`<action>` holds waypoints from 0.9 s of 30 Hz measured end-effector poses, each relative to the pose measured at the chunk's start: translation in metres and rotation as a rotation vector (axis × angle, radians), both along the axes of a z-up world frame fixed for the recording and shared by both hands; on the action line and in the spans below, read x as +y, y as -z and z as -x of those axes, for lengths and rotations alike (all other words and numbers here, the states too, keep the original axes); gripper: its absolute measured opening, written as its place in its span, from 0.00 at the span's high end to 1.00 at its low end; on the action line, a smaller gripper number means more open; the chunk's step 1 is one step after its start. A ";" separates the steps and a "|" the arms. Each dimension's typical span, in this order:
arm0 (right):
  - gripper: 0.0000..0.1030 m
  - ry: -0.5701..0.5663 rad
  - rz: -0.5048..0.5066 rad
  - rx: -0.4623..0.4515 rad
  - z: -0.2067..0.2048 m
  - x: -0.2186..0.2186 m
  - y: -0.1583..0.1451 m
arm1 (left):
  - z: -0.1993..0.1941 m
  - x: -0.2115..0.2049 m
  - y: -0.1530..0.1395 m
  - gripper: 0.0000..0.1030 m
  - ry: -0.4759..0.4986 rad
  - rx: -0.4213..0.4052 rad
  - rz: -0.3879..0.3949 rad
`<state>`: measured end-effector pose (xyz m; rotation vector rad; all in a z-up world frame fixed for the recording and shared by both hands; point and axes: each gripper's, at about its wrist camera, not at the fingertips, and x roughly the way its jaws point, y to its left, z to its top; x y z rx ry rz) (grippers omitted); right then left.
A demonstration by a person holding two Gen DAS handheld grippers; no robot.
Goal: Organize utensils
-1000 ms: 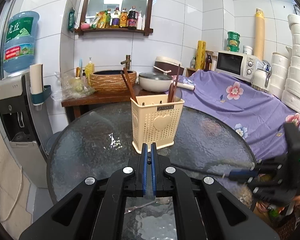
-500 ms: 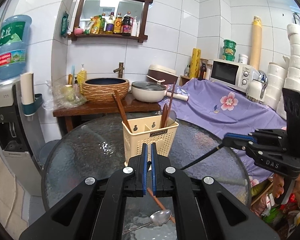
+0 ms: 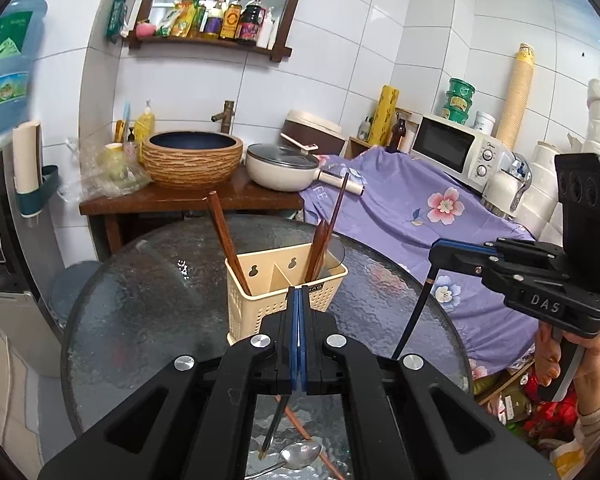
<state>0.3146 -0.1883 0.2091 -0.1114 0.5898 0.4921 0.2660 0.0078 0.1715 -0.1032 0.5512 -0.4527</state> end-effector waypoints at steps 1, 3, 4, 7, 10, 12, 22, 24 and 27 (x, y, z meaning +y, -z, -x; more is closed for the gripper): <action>0.92 0.003 0.000 0.000 -0.002 0.000 -0.003 | -0.002 0.000 -0.003 1.00 0.002 0.000 0.005; 0.92 0.005 -0.003 0.000 -0.005 0.000 -0.010 | -0.003 -0.001 -0.009 1.00 0.004 -0.009 0.007; 0.92 0.008 -0.007 0.002 -0.007 0.000 -0.012 | -0.004 -0.002 -0.011 1.00 0.002 -0.014 0.001; 0.92 0.012 -0.023 0.014 -0.012 0.000 -0.016 | -0.007 -0.006 -0.013 1.00 -0.003 -0.018 -0.017; 0.92 0.026 -0.022 0.014 -0.018 -0.001 -0.014 | -0.006 -0.008 -0.009 1.00 -0.007 -0.022 -0.033; 0.92 0.036 -0.022 0.013 -0.021 -0.002 -0.011 | -0.003 -0.010 -0.004 1.00 -0.002 -0.025 -0.057; 0.92 0.038 -0.019 0.026 -0.018 -0.007 0.003 | 0.002 0.003 0.057 0.95 0.019 0.072 -0.063; 0.92 0.033 -0.021 0.021 -0.015 -0.008 0.004 | 0.001 0.010 0.075 0.83 0.006 0.099 -0.061; 0.92 0.028 -0.019 0.015 -0.014 -0.007 0.006 | -0.001 0.022 0.096 0.80 -0.019 0.135 -0.048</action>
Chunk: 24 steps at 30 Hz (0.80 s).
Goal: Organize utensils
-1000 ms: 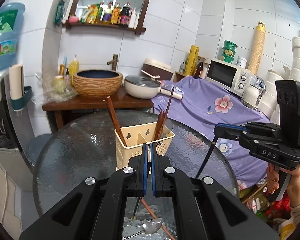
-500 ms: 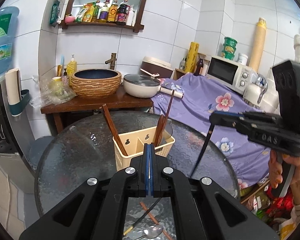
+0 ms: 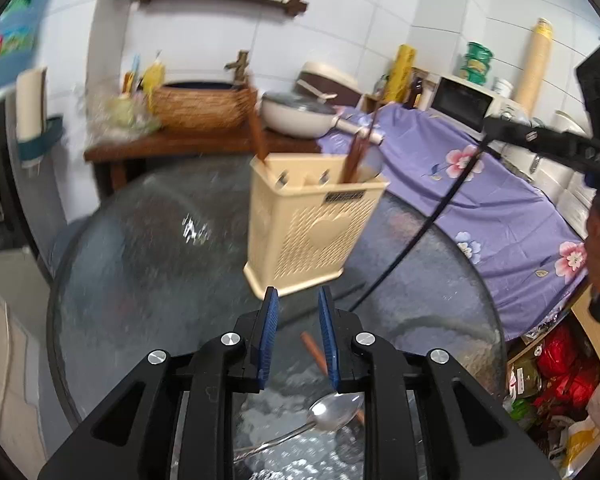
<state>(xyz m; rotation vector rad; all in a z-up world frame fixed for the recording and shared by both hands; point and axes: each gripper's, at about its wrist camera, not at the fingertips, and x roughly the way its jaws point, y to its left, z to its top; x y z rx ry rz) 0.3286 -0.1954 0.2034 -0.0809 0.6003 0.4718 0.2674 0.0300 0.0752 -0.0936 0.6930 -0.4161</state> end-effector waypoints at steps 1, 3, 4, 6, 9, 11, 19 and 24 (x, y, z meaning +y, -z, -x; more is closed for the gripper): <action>0.92 0.000 0.004 0.001 -0.001 0.001 0.000 | -0.001 0.006 0.008 0.80 -0.014 0.018 0.007; 0.92 0.002 0.005 -0.002 -0.003 0.002 -0.002 | -0.001 0.011 0.014 0.80 -0.027 0.027 0.006; 0.92 0.003 0.002 -0.004 -0.004 0.003 -0.005 | -0.001 0.013 0.015 0.80 -0.031 0.026 0.004; 0.92 0.000 -0.009 -0.007 -0.007 0.005 -0.014 | 0.001 0.017 0.014 0.80 -0.040 0.018 0.005; 0.92 0.004 -0.004 -0.023 -0.012 0.008 -0.028 | 0.003 0.018 0.007 0.80 -0.044 -0.009 -0.001; 0.92 0.016 -0.008 -0.035 -0.016 0.009 -0.040 | 0.003 0.019 0.002 0.79 -0.047 -0.025 -0.005; 0.92 0.056 -0.056 -0.086 -0.037 0.012 -0.112 | 0.009 0.017 -0.011 0.69 -0.068 -0.093 -0.008; 0.92 0.120 -0.059 -0.130 -0.059 0.011 -0.146 | 0.013 0.016 -0.018 0.65 -0.079 -0.133 -0.033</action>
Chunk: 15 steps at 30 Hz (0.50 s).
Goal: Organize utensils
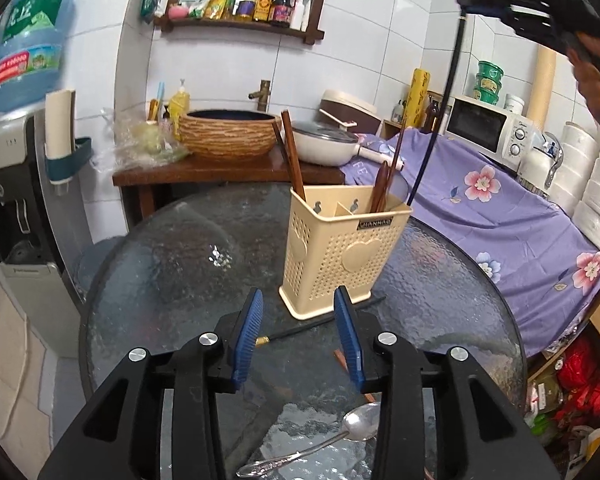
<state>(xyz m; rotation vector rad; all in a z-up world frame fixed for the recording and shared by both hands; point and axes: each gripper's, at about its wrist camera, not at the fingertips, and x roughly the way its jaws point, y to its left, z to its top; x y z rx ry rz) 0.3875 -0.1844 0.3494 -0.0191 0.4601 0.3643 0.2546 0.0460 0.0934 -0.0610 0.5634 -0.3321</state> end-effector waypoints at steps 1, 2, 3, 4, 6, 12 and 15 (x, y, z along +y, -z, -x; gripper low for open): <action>0.92 0.008 -0.015 0.007 -0.007 -0.001 -0.002 | 0.000 -0.001 -0.002 0.64 0.000 -0.006 -0.003; 0.92 0.016 -0.020 0.009 -0.013 -0.001 -0.003 | 0.000 0.000 -0.003 0.64 -0.003 -0.011 -0.002; 0.92 0.023 -0.020 0.007 -0.017 -0.001 -0.002 | -0.001 0.000 -0.005 0.64 -0.010 -0.020 0.000; 0.92 0.029 -0.018 0.009 -0.024 0.000 0.001 | -0.002 0.000 -0.007 0.64 -0.014 -0.027 0.000; 0.92 0.029 -0.021 0.016 -0.030 0.000 0.006 | -0.007 -0.003 -0.014 0.63 -0.016 -0.036 0.002; 0.92 0.040 -0.022 0.057 -0.049 -0.001 0.041 | -0.020 -0.015 -0.033 0.55 -0.027 -0.097 0.005; 0.92 0.047 -0.016 0.096 -0.058 -0.002 0.065 | -0.025 -0.021 -0.039 0.50 -0.046 -0.136 -0.002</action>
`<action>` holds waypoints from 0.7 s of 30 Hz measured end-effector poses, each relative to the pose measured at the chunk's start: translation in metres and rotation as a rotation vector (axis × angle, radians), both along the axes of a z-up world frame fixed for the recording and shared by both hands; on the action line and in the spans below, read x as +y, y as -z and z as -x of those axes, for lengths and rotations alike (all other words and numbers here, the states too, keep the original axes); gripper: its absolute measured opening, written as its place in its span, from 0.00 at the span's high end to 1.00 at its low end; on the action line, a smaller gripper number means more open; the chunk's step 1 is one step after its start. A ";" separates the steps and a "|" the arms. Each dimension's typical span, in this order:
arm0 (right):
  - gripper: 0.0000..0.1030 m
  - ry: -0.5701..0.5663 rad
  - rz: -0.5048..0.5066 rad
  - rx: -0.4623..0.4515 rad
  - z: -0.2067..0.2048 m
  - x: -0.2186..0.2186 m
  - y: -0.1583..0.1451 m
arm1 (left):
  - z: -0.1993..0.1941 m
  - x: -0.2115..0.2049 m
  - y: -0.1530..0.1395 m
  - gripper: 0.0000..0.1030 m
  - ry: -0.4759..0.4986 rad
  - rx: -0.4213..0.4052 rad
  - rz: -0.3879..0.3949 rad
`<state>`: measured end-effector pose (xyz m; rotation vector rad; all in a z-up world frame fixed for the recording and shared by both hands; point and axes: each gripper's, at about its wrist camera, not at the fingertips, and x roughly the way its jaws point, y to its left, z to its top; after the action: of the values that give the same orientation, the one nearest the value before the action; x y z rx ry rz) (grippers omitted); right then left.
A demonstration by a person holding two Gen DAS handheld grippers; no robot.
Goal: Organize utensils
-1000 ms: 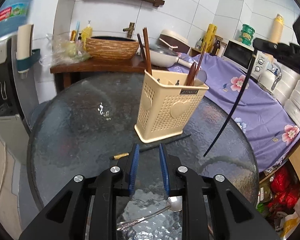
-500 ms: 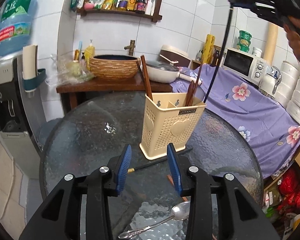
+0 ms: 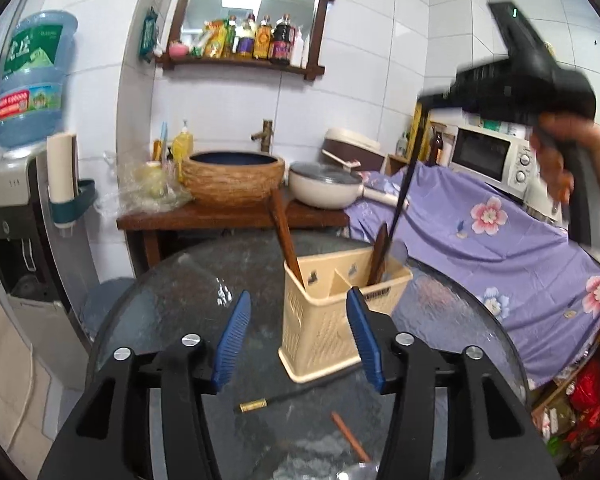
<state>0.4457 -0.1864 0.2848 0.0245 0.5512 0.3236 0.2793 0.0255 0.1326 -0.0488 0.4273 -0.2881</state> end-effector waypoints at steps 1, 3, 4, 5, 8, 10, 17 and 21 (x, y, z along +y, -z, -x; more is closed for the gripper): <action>0.92 -0.001 0.002 0.015 -0.003 0.000 0.009 | -0.003 -0.003 -0.002 0.49 -0.003 -0.007 -0.005; 0.92 -0.003 0.010 0.038 -0.007 0.000 0.027 | -0.007 -0.007 -0.006 0.39 -0.014 -0.031 -0.007; 0.92 -0.005 0.010 0.045 -0.007 0.001 0.034 | -0.010 -0.008 -0.007 0.37 -0.022 -0.049 -0.006; 0.92 -0.008 0.009 0.054 -0.008 0.001 0.041 | -0.012 -0.010 -0.008 0.36 -0.024 -0.060 -0.008; 0.92 -0.012 0.009 0.078 -0.012 0.002 0.060 | -0.020 -0.018 -0.009 0.33 -0.028 -0.069 -0.028; 0.92 -0.014 0.012 0.081 -0.012 0.003 0.071 | -0.023 -0.021 -0.005 0.32 -0.024 -0.057 -0.032; 0.73 -0.015 0.023 0.057 -0.008 0.002 0.081 | -0.017 -0.017 0.012 0.29 -0.012 -0.023 -0.034; 0.43 -0.007 0.006 -0.007 0.012 -0.005 0.078 | -0.003 -0.008 0.019 0.25 0.004 -0.015 -0.038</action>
<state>0.4341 -0.1919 0.2066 0.0159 0.5458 0.3286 0.2824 0.0171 0.1133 -0.0083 0.4177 -0.2840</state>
